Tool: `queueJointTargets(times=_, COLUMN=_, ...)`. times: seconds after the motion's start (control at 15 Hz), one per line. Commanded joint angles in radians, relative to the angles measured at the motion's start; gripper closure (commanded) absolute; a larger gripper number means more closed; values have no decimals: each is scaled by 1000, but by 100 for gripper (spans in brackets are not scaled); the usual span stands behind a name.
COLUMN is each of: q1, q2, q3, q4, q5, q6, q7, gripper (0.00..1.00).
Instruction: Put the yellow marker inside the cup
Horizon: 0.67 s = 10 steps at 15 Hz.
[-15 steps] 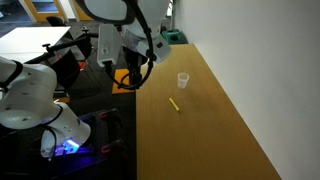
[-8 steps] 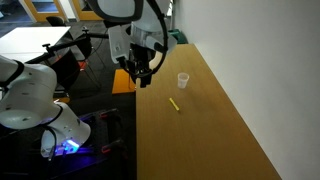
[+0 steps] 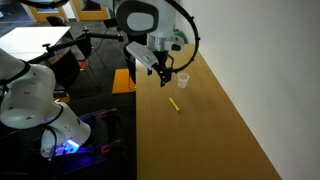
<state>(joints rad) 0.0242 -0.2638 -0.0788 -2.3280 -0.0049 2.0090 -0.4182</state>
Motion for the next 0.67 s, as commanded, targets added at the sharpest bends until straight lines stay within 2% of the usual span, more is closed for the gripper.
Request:
queueJointTargets(times=0.0, q1=28, q2=85, q3=-11, q4=1, q5=32, q6=111, q7=-198, gripper=0)
queueJointTargets(times=0.4, q1=26, q2=208, q3=12, q4=7, q5=103, q6=229, q7=-545, gripper=0)
queueJointTargets(times=0.53, q1=22, q2=243, q3=29, q4=6, q5=111, q6=246, q7=-615, gripper=0)
queueJointTargets(times=0.6, q1=9, q2=215, q3=32, q4=1, q5=90, q6=218, q7=-549, gripper=0)
